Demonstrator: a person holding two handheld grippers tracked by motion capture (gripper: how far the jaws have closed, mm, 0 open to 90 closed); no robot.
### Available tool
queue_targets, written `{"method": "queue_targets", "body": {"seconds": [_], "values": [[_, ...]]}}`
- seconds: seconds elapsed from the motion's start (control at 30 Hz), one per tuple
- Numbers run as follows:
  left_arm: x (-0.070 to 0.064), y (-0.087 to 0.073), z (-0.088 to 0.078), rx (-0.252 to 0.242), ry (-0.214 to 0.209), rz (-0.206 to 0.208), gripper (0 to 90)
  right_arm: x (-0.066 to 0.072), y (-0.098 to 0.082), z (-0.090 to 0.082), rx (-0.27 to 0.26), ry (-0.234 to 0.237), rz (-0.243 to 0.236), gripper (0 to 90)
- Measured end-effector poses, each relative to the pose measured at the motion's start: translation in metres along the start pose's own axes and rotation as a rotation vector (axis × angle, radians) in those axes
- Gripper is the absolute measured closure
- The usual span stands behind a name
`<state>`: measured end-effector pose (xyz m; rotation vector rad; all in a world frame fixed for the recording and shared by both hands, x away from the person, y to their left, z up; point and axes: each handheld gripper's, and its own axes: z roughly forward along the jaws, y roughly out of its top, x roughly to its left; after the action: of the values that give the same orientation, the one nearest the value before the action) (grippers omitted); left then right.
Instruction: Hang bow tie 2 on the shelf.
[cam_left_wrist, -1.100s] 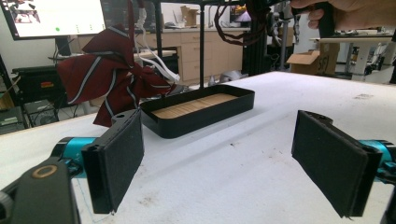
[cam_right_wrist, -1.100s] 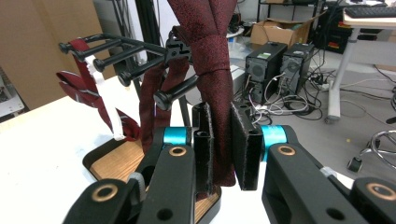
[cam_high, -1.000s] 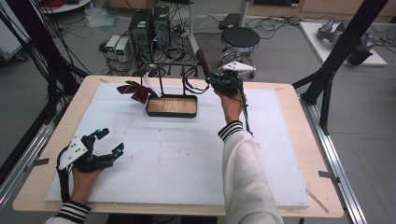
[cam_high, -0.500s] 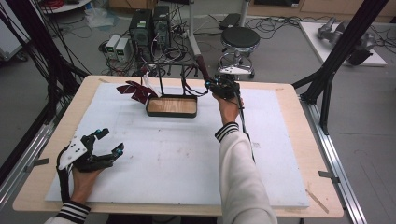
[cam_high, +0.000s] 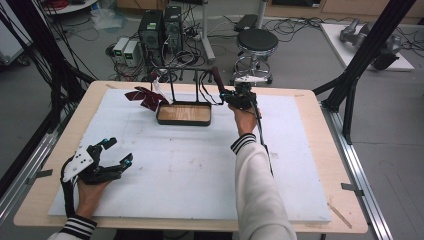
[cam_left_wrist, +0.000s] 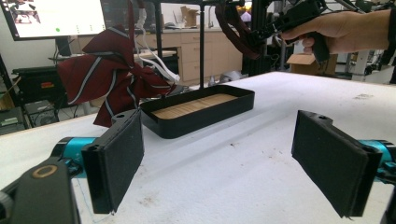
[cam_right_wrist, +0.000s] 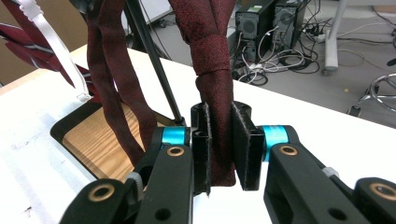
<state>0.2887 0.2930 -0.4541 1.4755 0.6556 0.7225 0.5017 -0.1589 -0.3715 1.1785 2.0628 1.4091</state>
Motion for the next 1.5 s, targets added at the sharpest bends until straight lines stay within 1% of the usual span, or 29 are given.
{"method": "queue_targets", "body": {"seconds": [0.17, 0.23, 0.27, 0.3, 0.33, 0.4, 0.43, 0.47, 0.5, 0.53, 0.57, 0.7, 0.73, 0.83, 0.87, 0.97, 1.0, 1.03, 1.07, 1.17, 1.2, 1.27, 1.37, 1.4, 1.5], "values": [[0.0, 0.0, 0.0, 0.0, 0.0, 0.0, 17.3, 0.001, 0.0, 0.0, 0.013, -0.006, -0.019, 77.3], [0.0, 0.0, 0.0, 0.0, 0.0, 0.0, 17.3, 0.001, 0.0, 0.0, 0.022, 0.003, -0.023, 73.5], [0.0, 0.0, 0.0, 0.0, -0.001, 0.0, 17.3, 0.001, 0.0, 0.0, 0.024, 0.013, -0.022, 66.8], [0.0, 0.0, 0.0, 0.0, -0.001, 0.0, 17.3, 0.001, 0.0, 0.0, 0.022, 0.021, -0.021, 52.9], [0.0, 0.0, 0.0, 0.0, 0.0, 0.0, 17.3, 0.001, 0.0, 0.001, 0.02, 0.029, -0.013, 41.0], [0.0, 0.0, 0.0, 0.0, 0.0, -0.001, 17.3, 0.0, -0.002, 0.003, 0.035, 0.088, 0.037, 17.7], [0.0, 0.0, 0.0, 0.0, 0.0, -0.001, 17.3, 0.002, -0.003, 0.004, 0.055, 0.055, 0.031, 6.9], [0.0, 0.0, 0.0, 0.0, 0.0, -0.001, 17.3, 0.004, -0.003, 0.003, 0.079, 0.02, 0.008, 2.1], [0.0, 0.0, 0.0, 0.001, 0.001, 0.0, 17.3, 0.005, -0.002, 0.003, 0.094, 0.013, -0.005, 0.8], [0.0, 0.0, 0.0, 0.001, 0.001, 0.0, 17.3, 0.006, -0.002, 0.001, 0.102, 0.019, -0.012, 0.8], [0.0, 0.0, 0.0, 0.001, 0.002, -0.001, 17.4, 0.007, -0.001, -0.001, 0.1, 0.02, -0.002, 0.8], [0.0, 0.0, 0.0, -0.001, 0.003, -0.002, 17.4, 0.012, 0.006, -0.014, 0.084, 0.023, 0.009, 0.8], [0.0, 0.0, 0.0, -0.001, 0.004, -0.004, 17.3, 0.014, 0.008, -0.018, 0.078, 0.027, -0.008, 0.9], [0.0, 0.0, 0.0, 0.0, 0.004, -0.007, 17.3, 0.022, 0.015, -0.034, 0.068, 0.037, -0.038, 0.8], [0.0, 0.0, 0.0, -0.002, 0.004, -0.008, 17.3, 0.026, 0.018, -0.042, 0.061, 0.041, -0.052, 0.9], [0.0, 0.0, 0.0, -0.003, 0.003, -0.009, 17.3, 0.031, 0.024, -0.059, 0.044, 0.06, -0.063, 0.9], [0.0, 0.0, 0.0, -0.003, 0.002, -0.009, 17.3, 0.034, 0.024, -0.067, 0.024, 0.059, -0.071, 1.0], [0.0, 0.0, 0.0, -0.004, 0.002, -0.009, 17.3, 0.036, 0.021, -0.077, -0.02, 0.046, -0.088, 1.0], [0.0, 0.0, 0.0, -0.004, 0.002, -0.008, 17.3, 0.037, 0.019, -0.082, -0.039, 0.038, -0.092, 1.0], [0.0, 0.0, 0.0, -0.004, 0.003, -0.01, 17.3, 0.036, 0.008, -0.104, -0.059, 0.033, -0.094, 1.0], [0.0, 0.0, 0.0, -0.005, 0.003, -0.011, 17.3, 0.035, 0.002, -0.113, -0.073, 0.03, -0.101, 1.0], [0.0, 0.0, 0.0, -0.004, 0.005, -0.011, 17.3, 0.034, -0.007, -0.126, -0.085, 0.023, -0.111, 1.0], [0.0, 0.0, 0.0, -0.006, 0.006, -0.014, 17.3, 0.032, -0.025, -0.149, -0.115, 0.015, -0.101, 1.0], [0.001, 0.0, 0.0, -0.007, 0.007, -0.014, 17.3, 0.031, -0.031, -0.156, -0.137, 0.005, -0.11, 1.0], [0.001, 0.0, -0.001, -0.007, 0.006, -0.016, 17.3, 0.027, -0.05, -0.172, -0.153, -0.033, -0.118, 1.0]]}}
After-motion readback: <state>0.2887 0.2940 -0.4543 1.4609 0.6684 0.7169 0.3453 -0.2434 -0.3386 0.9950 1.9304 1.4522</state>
